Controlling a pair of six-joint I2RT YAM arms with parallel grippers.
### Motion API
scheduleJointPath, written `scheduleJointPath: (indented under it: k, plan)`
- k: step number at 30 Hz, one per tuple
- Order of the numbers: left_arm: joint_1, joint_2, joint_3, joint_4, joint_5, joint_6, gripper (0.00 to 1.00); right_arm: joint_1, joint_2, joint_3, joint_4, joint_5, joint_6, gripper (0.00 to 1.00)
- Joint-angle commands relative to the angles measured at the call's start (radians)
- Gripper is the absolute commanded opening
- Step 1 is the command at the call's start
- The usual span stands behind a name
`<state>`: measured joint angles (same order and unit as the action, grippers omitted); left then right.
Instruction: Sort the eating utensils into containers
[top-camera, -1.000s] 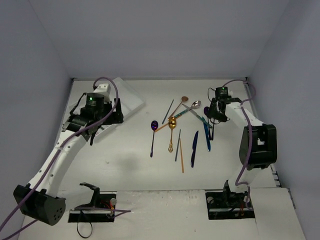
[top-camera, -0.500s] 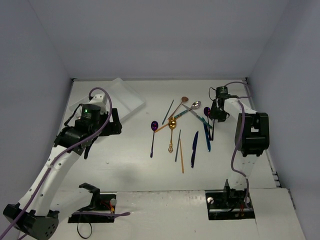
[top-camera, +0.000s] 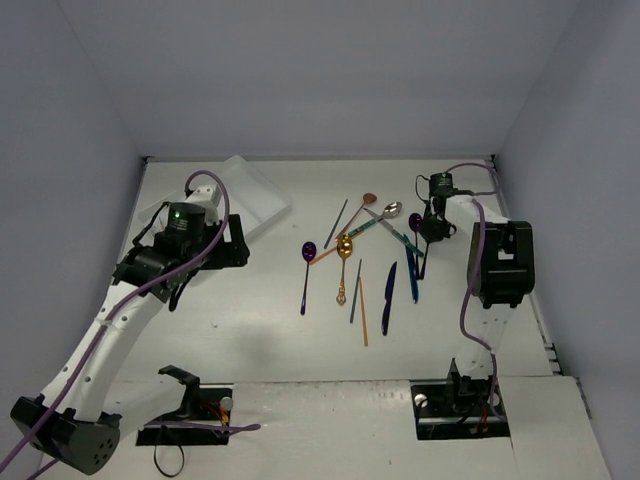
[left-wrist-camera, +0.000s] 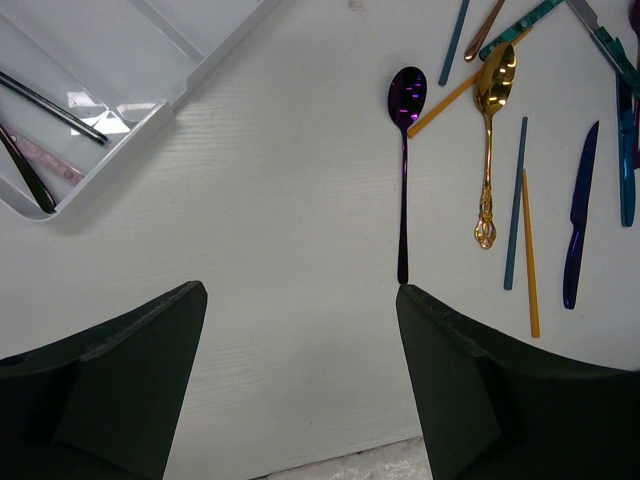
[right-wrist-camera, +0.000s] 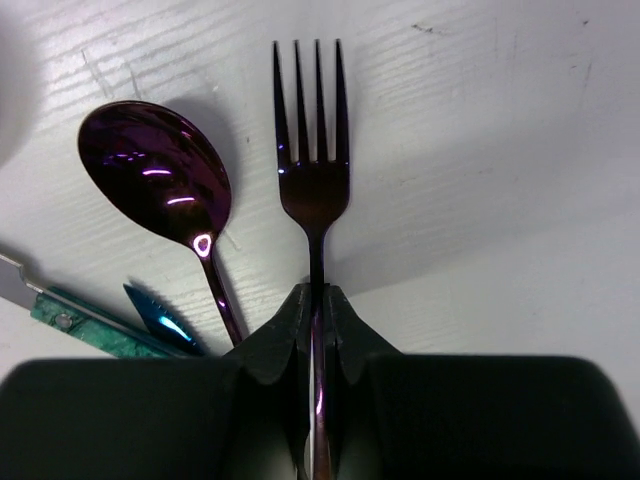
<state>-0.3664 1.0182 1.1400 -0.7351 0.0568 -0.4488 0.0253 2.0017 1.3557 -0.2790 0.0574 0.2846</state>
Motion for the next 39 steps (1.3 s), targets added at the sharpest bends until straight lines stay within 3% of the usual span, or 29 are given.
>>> scheduleJointPath:
  k: [1,11,18,25,34,39]
  plan:
    - [0.0,0.02,0.075,0.023,0.037,0.004,0.75,-0.018,0.003,0.048,-0.01,0.08,-0.037,0.0]
    - [-0.031,0.1,0.153,0.109,0.128,-0.063,0.75,-0.009,-0.231,0.137,-0.05,0.134,-0.183,0.0]
    - [-0.125,0.152,0.182,0.336,0.124,-0.132,0.75,0.028,-0.455,0.09,-0.065,-0.145,-0.199,0.0]
    - [-0.247,0.261,0.243,0.599,0.112,-0.178,0.74,0.191,-0.634,0.054,-0.066,-0.301,-0.203,0.0]
    - [-0.393,0.376,0.316,0.802,0.015,-0.079,0.73,0.291,-0.775,-0.024,-0.065,-0.449,-0.14,0.0]
    - [-0.435,0.444,0.378,0.81,-0.009,-0.053,0.69,0.315,-0.821,-0.057,-0.065,-0.511,-0.117,0.0]
